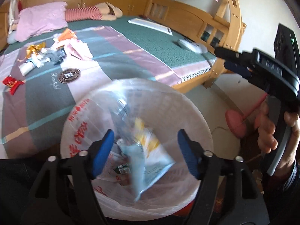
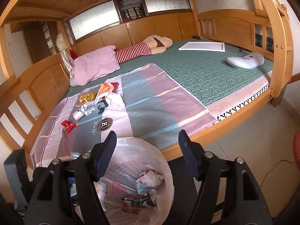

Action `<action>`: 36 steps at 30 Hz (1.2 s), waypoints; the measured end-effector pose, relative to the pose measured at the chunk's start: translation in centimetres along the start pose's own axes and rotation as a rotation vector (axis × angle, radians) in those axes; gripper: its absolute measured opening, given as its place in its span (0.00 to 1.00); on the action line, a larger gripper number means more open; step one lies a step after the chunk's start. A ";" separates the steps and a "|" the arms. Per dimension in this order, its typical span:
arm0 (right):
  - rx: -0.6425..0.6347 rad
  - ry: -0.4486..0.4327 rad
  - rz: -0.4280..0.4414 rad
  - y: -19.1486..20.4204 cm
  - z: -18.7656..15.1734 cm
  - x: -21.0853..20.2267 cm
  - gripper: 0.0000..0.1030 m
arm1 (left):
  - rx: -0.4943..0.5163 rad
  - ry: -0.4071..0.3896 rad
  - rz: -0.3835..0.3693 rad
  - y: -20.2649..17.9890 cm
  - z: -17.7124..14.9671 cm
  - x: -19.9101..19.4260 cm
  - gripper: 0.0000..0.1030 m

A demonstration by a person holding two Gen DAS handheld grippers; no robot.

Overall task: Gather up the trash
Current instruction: 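Carry the clear plastic bottle to the white bag and release it with the left tool, then grasp the medicine box with the right tool while the left tool reaches the red snack bag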

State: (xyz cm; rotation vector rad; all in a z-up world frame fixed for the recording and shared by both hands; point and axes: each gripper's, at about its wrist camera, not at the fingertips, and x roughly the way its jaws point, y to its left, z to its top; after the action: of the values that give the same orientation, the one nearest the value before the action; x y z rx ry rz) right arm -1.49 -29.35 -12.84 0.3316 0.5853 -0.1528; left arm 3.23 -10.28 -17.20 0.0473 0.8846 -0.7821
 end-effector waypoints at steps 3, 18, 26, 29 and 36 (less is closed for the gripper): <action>-0.023 -0.006 0.002 0.6 0.0 -0.4 0.66 | -0.042 -0.028 0.016 1.1 0.1 -0.7 0.75; -0.032 0.041 0.012 2.1 -0.3 1.9 0.67 | -0.225 -0.166 0.146 6.2 1.0 -3.8 0.82; -0.113 0.139 0.118 8.7 1.7 8.2 0.67 | -0.596 -0.223 0.378 18.9 0.4 -6.1 0.82; -0.148 0.150 0.142 11.7 4.0 11.2 0.67 | -0.723 -0.219 0.435 23.4 0.3 -5.9 0.82; -0.124 0.239 0.256 20.1 8.4 22.8 0.67 | -0.987 -0.117 0.597 32.8 2.3 -2.3 0.83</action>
State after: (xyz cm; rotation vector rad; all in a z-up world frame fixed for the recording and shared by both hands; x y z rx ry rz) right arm 26.28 -14.56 -13.87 0.3030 0.7786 0.1715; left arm 24.57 14.16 -22.96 -0.5749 0.9938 0.2519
